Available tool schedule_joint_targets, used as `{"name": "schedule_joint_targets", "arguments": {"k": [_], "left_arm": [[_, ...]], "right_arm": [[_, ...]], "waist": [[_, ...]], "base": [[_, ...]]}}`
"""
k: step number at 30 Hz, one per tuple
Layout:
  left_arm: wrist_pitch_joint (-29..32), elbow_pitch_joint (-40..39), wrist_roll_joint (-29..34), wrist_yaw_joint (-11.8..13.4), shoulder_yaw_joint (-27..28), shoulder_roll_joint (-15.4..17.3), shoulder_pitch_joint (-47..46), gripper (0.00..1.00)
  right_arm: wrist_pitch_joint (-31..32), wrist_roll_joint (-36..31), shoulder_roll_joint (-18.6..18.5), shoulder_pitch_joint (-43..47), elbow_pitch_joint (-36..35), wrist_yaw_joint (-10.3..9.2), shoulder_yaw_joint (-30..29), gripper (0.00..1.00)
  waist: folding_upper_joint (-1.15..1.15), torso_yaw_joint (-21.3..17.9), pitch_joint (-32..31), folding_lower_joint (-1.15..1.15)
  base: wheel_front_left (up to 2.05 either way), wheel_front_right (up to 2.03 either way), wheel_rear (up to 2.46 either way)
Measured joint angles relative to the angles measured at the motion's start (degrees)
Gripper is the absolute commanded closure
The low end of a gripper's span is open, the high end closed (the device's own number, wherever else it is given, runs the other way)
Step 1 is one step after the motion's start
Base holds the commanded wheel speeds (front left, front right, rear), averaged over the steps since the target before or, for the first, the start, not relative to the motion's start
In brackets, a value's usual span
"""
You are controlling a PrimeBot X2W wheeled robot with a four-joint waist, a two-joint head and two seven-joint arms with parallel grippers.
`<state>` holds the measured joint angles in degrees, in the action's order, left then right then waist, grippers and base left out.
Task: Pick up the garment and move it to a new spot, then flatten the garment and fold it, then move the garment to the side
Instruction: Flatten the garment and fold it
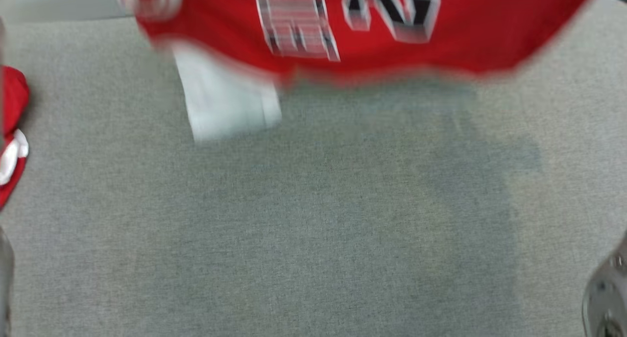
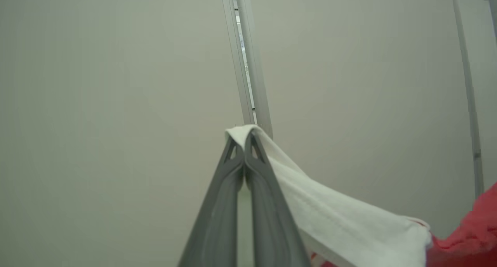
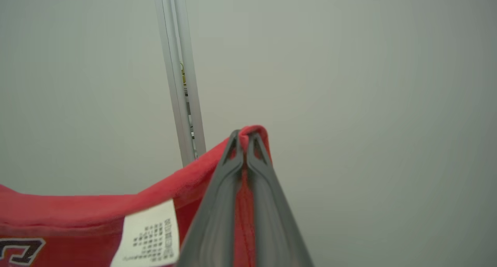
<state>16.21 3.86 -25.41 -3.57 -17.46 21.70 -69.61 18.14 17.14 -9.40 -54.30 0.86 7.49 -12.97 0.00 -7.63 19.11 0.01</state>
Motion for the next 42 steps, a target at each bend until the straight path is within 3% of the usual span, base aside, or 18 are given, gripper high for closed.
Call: {"name": "schedule_joint_targets", "arguments": {"k": [4, 9, 17, 22, 30, 36, 42], "left_arm": [[-4.0, 7.9, 1.7, -0.6, -0.4, -1.6, -8.0, 1.00], [-8.6, 14.9, 1.1, -1.5, -1.7, -4.7, -10.3, 1.00], [-14.8, 20.9, -4.4, -2.7, -2.9, -8.2, 1.8, 1.00], [-18.7, 19.7, -8.4, -3.2, -2.5, -7.8, 11.7, 1.00], [-24.4, 11.1, -12.5, -3.4, -0.3, -6.6, 26.3, 1.00], [-26.8, 2.3, -12.8, -1.9, -0.3, -5.7, 37.5, 1.00], [-27.2, -6.4, -11.7, 1.6, -0.4, -3.6, 49.9, 1.00]], "right_arm": [[-4.3, -5.1, 2.4, -9.3, 8.8, 0.00, 0.7, 1.00], [-8.4, -9.4, 4.8, -14.3, 20.7, 0.00, 0.2, 1.00], [-19.7, -13.7, 6.2, -11.9, 39.0, 0.00, -0.3, 1.00], [-26.1, -12.4, 6.5, -7.7, 46.0, 0.00, 3.3, 1.00], [-32.0, -4.5, 4.5, -0.4, 44.8, 0.00, 6.7, 1.00], [-32.7, 1.8, 2.6, 9.5, 37.0, 0.00, 8.1, 1.00], [-31.9, 3.9, 1.9, 22.0, 26.6, 0.00, 9.0, 1.00]], "waist": [[0.00, 0.0, 2.3, 0.00], [0.00, 0.1, 6.1, 0.00], [0.00, 3.0, 11.1, 0.00], [0.00, 4.0, 12.1, 0.00], [0.00, 4.2, 9.8, -0.01], [0.00, 4.7, 5.9, -0.02], [0.00, 4.8, 0.1, -0.03]], "base": [[0.00, 0.00, 0.00], [0.00, 0.00, 0.00], [0.00, 0.00, 0.00], [0.00, 0.00, 0.00], [0.00, 0.00, 0.00], [0.00, 0.00, 0.00], [0.00, 0.00, 0.00]]}}
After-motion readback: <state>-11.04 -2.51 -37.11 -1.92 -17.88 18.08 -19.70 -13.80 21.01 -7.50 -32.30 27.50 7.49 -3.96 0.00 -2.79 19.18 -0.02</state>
